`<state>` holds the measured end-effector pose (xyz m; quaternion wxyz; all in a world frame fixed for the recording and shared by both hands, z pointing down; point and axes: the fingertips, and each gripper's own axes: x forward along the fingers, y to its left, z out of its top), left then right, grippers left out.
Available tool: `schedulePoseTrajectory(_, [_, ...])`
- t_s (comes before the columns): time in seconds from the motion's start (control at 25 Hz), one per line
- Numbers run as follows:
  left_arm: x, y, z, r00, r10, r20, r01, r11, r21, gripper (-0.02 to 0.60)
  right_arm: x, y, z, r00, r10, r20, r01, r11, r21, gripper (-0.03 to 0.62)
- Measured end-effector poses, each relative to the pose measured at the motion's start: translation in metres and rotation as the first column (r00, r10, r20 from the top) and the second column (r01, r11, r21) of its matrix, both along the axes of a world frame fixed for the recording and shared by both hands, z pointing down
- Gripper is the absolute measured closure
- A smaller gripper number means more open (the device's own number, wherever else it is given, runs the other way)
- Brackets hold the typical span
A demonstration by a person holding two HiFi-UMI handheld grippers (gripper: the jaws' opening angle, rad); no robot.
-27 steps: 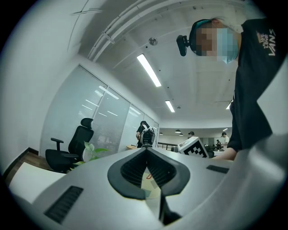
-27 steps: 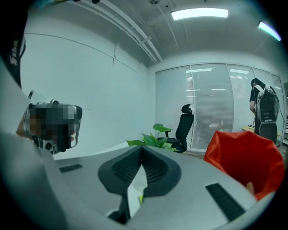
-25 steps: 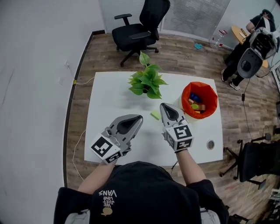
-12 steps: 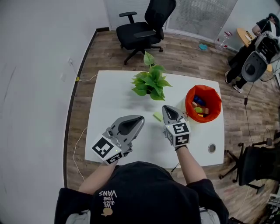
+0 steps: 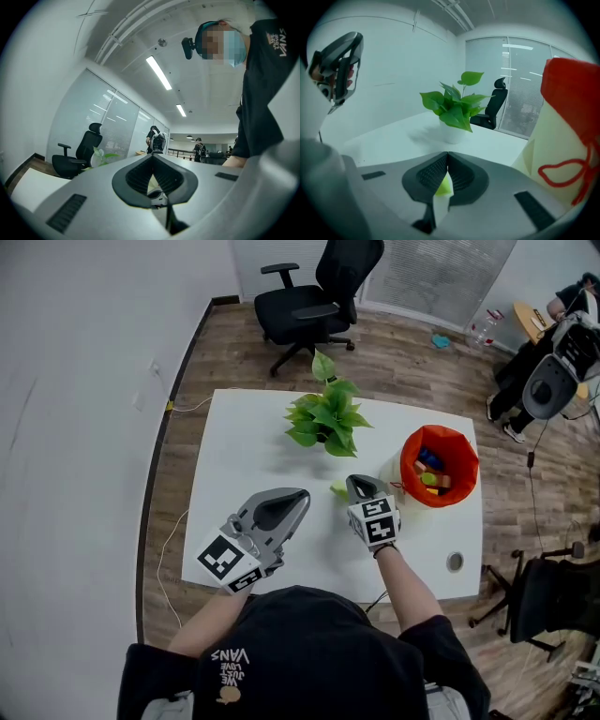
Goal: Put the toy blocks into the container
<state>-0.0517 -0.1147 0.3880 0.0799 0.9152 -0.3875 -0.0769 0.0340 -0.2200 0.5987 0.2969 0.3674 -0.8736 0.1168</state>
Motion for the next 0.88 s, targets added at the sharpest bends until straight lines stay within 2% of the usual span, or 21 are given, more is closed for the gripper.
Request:
schedulePoseTrajectory(0.52, [-0.004,0.003,0.002,1.000,-0.023,0.009,0.024,1.000,-0.010,0.571,-0.002,0.010,0.048,0.994,-0.066,-0.088,0.056,0.992,-0.110,0.576])
schedulePoseTrajectory(0.68, [-0.005,0.003,0.003,1.000,-0.027,0.010,0.027,1.000,-0.013,0.571,-0.001,0.012,0.055,0.993,-0.071,-0.090,0.059,0.989,-0.133,0.574])
schedulePoseTrajectory(0.88, [-0.004,0.003,0.003,1.000,-0.026,0.010,0.026,1.000,-0.016,0.571,-0.006,0.017,0.055,0.984,-0.140,-0.113,0.125,0.983,-0.138,0.563])
